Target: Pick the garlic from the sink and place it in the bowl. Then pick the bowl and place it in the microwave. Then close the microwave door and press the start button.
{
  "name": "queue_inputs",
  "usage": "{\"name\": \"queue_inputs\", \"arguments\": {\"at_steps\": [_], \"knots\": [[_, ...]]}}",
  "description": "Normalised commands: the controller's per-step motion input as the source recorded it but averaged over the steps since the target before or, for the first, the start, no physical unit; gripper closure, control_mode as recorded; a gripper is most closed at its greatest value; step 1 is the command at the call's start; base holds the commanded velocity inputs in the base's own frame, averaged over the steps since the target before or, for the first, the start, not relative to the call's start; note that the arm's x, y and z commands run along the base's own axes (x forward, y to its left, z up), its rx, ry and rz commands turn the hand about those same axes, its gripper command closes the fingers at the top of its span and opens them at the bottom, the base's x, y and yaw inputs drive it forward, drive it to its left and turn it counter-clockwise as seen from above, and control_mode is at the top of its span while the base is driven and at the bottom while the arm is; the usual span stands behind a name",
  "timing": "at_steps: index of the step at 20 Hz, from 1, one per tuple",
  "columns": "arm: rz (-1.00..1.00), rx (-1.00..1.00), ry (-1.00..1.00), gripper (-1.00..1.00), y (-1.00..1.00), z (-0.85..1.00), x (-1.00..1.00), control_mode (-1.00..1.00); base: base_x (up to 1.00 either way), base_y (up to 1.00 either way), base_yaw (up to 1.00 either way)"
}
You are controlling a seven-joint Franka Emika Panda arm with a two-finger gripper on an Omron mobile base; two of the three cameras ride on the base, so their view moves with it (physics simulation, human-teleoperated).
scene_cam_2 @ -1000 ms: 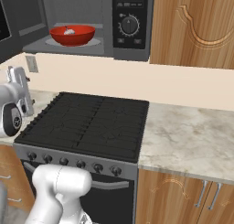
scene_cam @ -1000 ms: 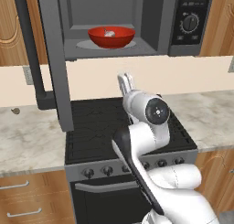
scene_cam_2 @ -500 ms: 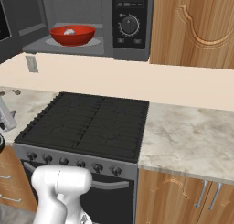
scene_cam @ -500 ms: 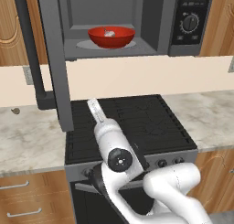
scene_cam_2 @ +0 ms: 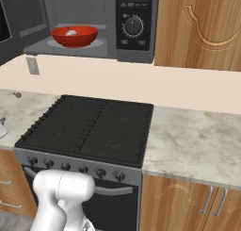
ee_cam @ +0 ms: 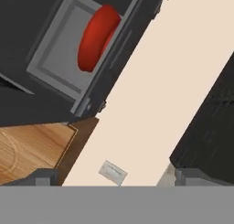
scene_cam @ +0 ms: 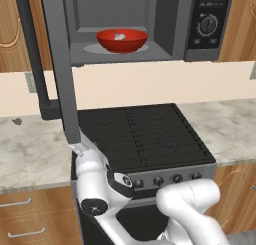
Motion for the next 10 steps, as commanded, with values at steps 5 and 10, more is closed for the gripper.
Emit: {"name": "queue_inputs", "arguments": {"at_steps": [5, 10], "knots": [[-0.16, -0.03, -0.17, -1.0, 0.47, 0.44, -0.02, -1.0, 0.0, 0.0, 0.0], [-0.12, 0.0, -0.01, -1.0, 0.1, 0.26, 0.0, -1.0, 0.0, 0.0, 0.0]]}}
